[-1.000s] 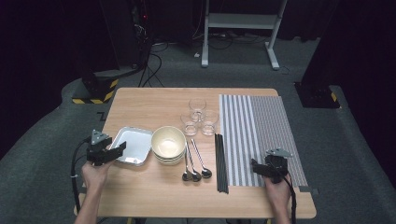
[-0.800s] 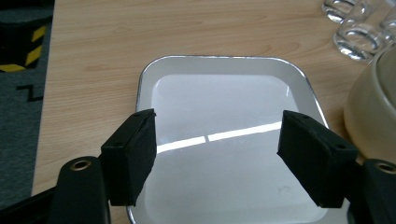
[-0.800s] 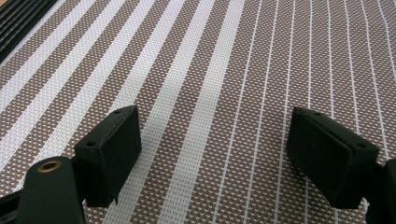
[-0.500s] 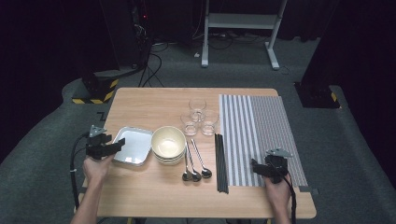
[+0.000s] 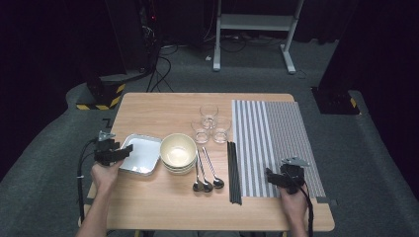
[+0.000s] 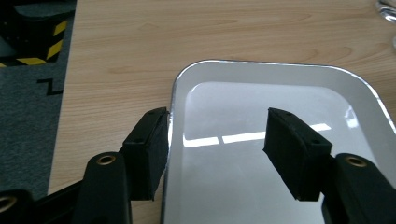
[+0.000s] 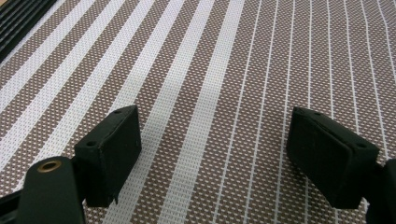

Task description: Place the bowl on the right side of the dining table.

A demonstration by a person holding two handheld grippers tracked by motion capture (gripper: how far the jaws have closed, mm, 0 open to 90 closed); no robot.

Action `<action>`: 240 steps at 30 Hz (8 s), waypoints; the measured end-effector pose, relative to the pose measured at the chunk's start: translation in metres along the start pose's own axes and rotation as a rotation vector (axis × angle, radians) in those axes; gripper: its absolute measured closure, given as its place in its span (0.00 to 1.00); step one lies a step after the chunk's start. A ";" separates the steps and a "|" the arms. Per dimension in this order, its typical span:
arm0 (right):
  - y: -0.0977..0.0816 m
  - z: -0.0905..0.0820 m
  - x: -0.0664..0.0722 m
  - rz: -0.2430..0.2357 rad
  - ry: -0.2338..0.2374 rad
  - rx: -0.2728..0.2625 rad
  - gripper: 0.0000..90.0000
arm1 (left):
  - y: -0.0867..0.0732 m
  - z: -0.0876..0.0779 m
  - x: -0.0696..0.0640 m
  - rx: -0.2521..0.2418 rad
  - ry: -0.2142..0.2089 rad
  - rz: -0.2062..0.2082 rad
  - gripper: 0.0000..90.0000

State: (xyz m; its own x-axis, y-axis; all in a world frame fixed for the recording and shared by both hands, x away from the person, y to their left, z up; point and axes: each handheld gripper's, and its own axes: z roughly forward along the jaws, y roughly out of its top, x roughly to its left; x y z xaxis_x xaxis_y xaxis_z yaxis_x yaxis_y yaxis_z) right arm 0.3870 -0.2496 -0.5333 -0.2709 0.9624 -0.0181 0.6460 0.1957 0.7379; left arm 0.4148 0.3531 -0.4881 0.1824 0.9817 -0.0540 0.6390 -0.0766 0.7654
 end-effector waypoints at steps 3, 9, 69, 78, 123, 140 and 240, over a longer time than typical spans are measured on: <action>0.000 0.000 0.000 0.000 0.000 0.001 0.20 | 0.000 0.001 0.003 -0.010 0.007 -0.002 0.50; 0.000 0.000 0.000 0.000 0.000 0.001 0.20 | -0.001 0.006 0.009 -0.003 0.010 -0.009 0.58; 0.000 0.000 0.000 0.002 -0.003 0.001 0.20 | -0.012 0.010 0.031 -0.014 -0.036 -0.021 0.96; 0.000 0.000 0.000 0.003 -0.003 0.001 0.20 | -0.013 0.010 0.033 -0.018 -0.053 -0.034 0.96; 0.000 0.000 0.000 0.003 -0.003 0.001 0.20 | -0.022 0.012 0.043 -0.086 -0.120 -0.178 0.98; 0.000 0.000 0.000 0.003 -0.003 0.001 0.20 | -0.017 0.007 0.041 -0.104 -0.103 -0.158 0.98; 0.000 0.000 0.000 0.003 -0.003 0.001 0.20 | -0.014 -0.004 0.049 -0.127 -0.012 -0.149 0.98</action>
State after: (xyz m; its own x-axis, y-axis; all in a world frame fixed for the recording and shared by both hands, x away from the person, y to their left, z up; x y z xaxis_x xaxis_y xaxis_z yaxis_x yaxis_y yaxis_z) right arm 0.3869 -0.2492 -0.5332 -0.2668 0.9636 -0.0174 0.6476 0.1926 0.7373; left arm 0.4123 0.4034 -0.4991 0.1022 0.9783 -0.1804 0.5602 0.0932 0.8231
